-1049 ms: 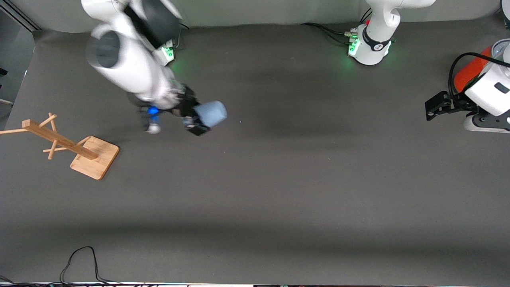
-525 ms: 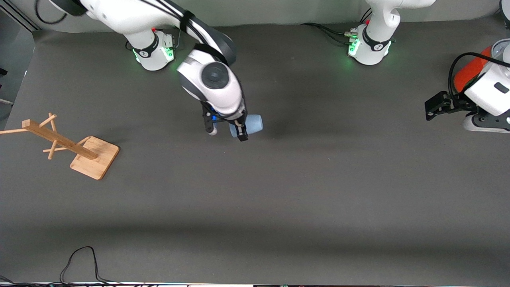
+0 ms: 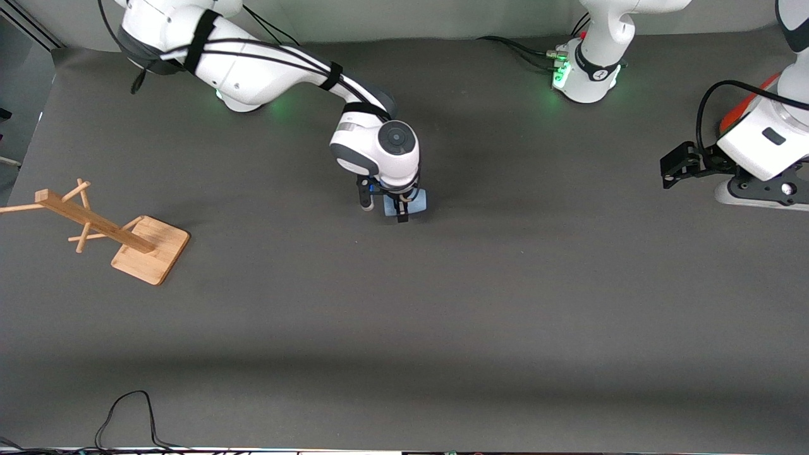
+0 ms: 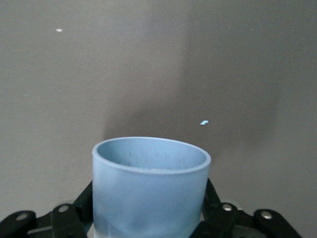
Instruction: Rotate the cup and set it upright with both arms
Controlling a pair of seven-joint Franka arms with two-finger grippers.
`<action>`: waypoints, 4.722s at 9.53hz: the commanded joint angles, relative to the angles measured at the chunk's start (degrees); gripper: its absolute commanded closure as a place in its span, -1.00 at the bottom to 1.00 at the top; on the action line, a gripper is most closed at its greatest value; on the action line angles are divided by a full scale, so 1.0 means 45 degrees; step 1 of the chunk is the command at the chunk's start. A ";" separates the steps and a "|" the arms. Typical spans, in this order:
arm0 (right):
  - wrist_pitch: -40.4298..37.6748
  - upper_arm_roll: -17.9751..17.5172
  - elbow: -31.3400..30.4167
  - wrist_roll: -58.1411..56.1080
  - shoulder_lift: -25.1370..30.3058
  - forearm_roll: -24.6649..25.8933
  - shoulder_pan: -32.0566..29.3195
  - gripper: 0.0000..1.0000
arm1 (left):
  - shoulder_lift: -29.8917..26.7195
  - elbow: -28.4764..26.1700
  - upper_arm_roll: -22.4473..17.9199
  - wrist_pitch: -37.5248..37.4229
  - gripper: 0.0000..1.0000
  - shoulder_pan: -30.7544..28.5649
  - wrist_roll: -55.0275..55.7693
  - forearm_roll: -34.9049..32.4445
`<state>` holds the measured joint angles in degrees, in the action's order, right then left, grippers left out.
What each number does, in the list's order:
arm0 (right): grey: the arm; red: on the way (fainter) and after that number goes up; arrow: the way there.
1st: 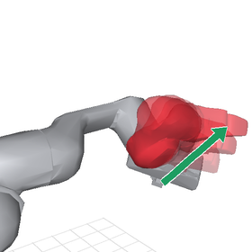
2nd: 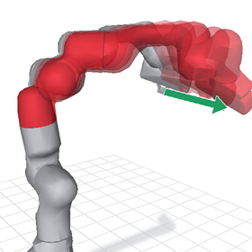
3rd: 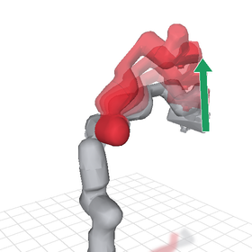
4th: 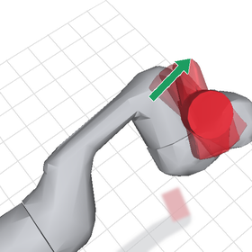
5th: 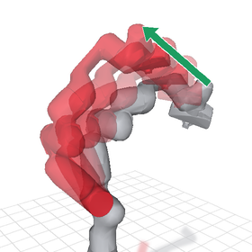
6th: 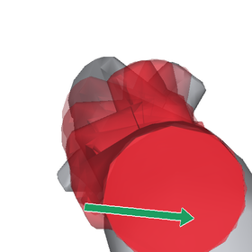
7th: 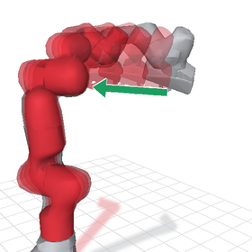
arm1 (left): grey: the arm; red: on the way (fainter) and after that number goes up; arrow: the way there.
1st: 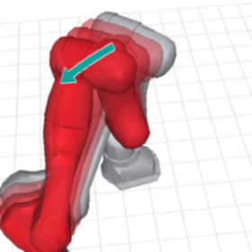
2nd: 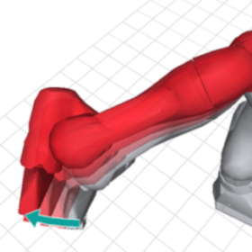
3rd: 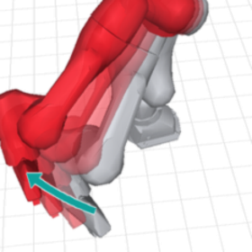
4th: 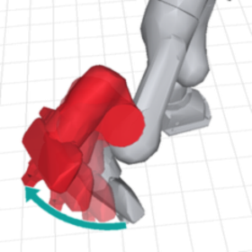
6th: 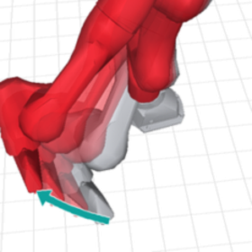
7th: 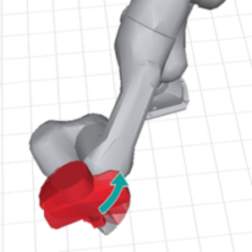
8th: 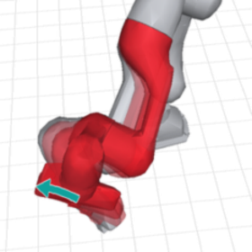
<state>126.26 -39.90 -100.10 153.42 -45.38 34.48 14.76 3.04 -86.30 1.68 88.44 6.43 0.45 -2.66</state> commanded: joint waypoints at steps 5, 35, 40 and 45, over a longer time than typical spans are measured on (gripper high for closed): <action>-0.0263 -0.0320 -0.0021 -0.5686 0.3666 -0.2800 -0.1949 -1.00 | 0.0065 0.0213 -0.0041 -0.0122 -1.00 0.0114 0.0155 -0.0289; -0.8955 0.9686 -0.0295 -3.0597 1.2779 -0.8287 -0.2811 -1.00 | 1.2701 0.7966 0.1424 0.2399 -1.00 0.8941 1.5526 -0.2730; -0.9424 0.9744 -0.0314 -3.0597 1.2935 -0.8384 -0.2772 -1.00 | 1.2820 0.7850 0.1737 0.1171 -0.83 0.9138 1.3811 -0.2769; -0.9346 0.9725 -0.0334 -3.0558 1.3072 -0.8834 -0.2772 -1.00 | 1.2819 0.7791 0.1737 0.0405 1.00 0.9275 1.2381 -0.2750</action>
<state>84.21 3.41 -101.11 16.89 12.22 -4.40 1.85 60.20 -52.75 9.67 91.69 47.71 57.37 -14.66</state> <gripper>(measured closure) 0.000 0.621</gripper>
